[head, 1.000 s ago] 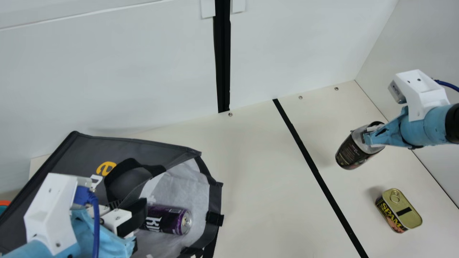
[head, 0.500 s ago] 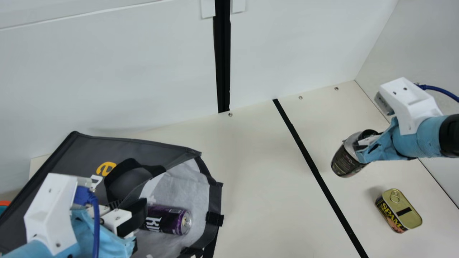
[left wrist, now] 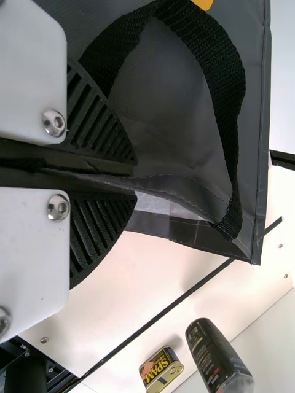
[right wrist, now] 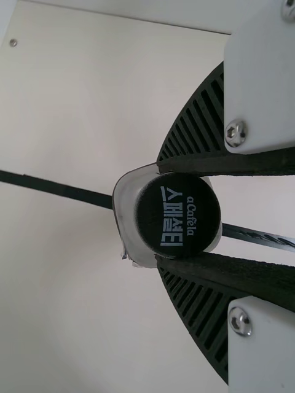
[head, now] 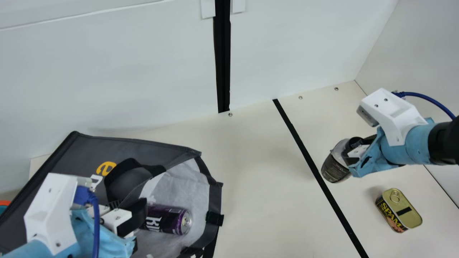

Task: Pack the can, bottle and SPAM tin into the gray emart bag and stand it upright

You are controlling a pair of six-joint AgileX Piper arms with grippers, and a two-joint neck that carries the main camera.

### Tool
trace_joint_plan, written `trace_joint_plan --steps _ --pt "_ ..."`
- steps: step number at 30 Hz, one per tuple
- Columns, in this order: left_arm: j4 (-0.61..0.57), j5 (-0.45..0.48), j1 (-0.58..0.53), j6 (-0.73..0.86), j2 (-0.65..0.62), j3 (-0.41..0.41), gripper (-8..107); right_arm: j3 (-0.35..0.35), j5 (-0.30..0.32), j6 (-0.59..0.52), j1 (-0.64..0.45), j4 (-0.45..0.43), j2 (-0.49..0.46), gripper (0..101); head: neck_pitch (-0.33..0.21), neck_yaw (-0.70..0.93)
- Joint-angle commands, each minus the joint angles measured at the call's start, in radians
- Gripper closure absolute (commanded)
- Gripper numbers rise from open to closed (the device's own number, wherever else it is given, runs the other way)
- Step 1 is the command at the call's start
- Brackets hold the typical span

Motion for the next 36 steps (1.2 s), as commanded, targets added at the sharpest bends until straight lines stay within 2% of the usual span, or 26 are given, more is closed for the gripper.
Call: trace_joint_plan --steps 1,24,36 --pt "0.000 0.000 0.000 0.000 0.000 0.000 107 0.004 0.002 -0.036 0.002 0.016 0.003 101 -0.023 -0.001" --pt "0.000 0.000 0.000 0.000 0.000 0.000 107 0.092 0.002 -0.404 -0.041 0.216 0.040 101 -0.023 -0.001" --pt "0.000 0.000 0.000 0.000 0.000 0.000 107 0.139 0.002 -0.500 -0.041 0.309 0.043 101 -0.023 -0.001"
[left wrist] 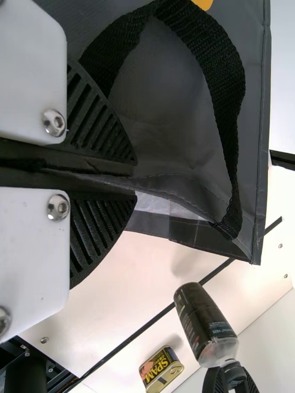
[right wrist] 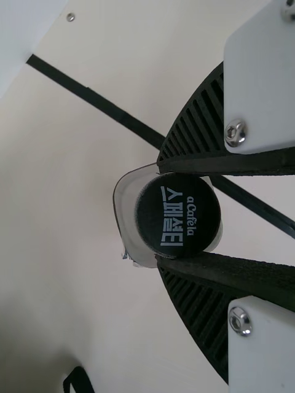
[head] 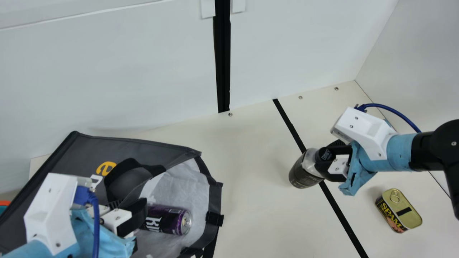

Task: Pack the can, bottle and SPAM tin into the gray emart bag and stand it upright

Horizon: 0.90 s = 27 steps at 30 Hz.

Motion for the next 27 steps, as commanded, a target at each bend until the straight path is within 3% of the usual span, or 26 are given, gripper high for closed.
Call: trace_joint_plan --steps 1,11,27 --pt "0.000 0.000 0.000 0.000 0.000 0.000 107 0.006 0.003 -0.005 0.005 0.023 -0.004 101 -0.023 -0.001" --pt "0.000 0.000 0.000 0.000 0.000 0.000 107 0.026 0.003 0.018 0.066 0.123 -0.030 101 -0.023 -0.001" --pt "0.000 0.000 0.000 0.000 0.000 0.000 107 0.024 0.003 0.196 0.257 0.212 -0.112 101 -0.023 -0.001"
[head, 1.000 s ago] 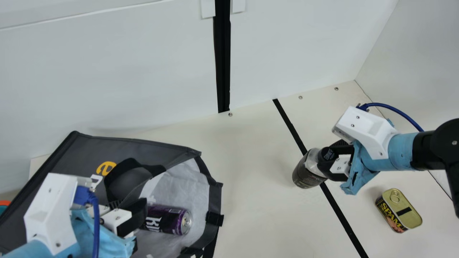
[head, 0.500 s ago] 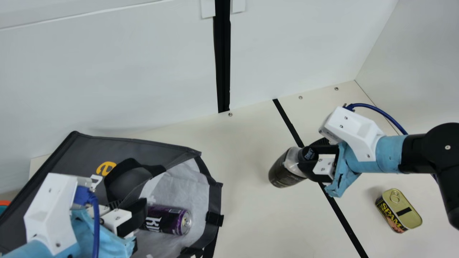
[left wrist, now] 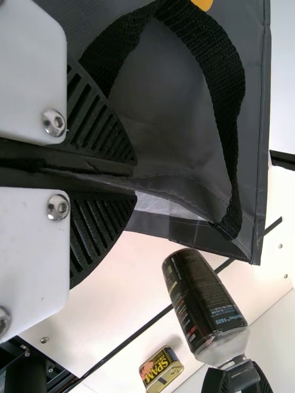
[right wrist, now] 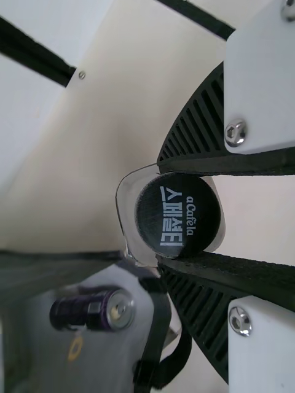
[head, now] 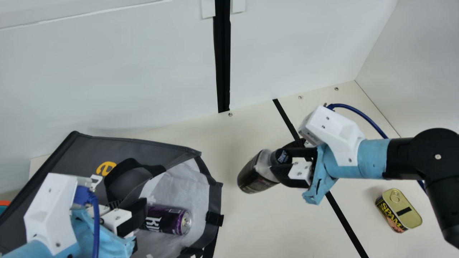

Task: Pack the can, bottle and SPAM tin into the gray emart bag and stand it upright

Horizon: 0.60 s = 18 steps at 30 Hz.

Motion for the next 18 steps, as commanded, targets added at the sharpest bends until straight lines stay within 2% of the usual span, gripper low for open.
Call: trace_joint_plan --steps 1,18 --pt "0.000 0.000 0.000 0.000 0.000 0.000 107 -0.003 -0.001 0.036 0.034 0.006 -0.013 101 -0.023 -0.002" --pt "0.000 0.000 0.000 0.000 0.000 0.000 107 -0.041 -0.001 0.300 0.285 -0.020 -0.134 101 -0.023 -0.002"
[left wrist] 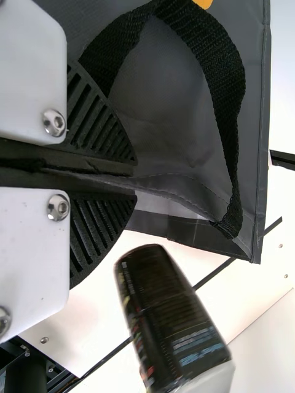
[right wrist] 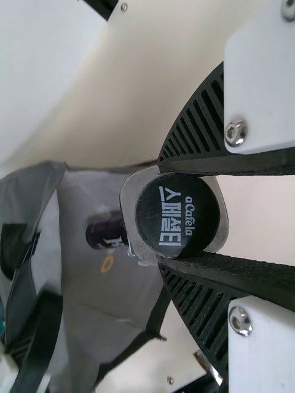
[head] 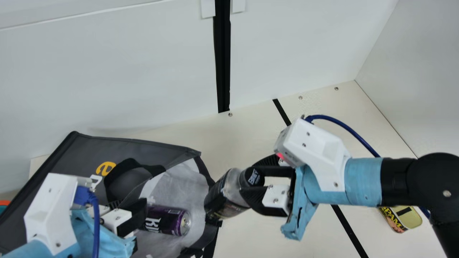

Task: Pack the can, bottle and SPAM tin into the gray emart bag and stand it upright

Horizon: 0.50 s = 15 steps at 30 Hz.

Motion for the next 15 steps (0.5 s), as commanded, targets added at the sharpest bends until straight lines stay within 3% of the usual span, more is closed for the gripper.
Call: trace_joint_plan --steps 1,15 --pt "0.000 0.000 0.000 0.000 0.000 0.000 107 0.001 -0.004 0.033 0.031 -0.006 -0.011 101 -0.023 -0.001" --pt "0.000 0.000 0.000 0.000 0.000 0.000 107 0.004 -0.004 0.112 0.141 0.032 -0.072 101 -0.023 -0.001"
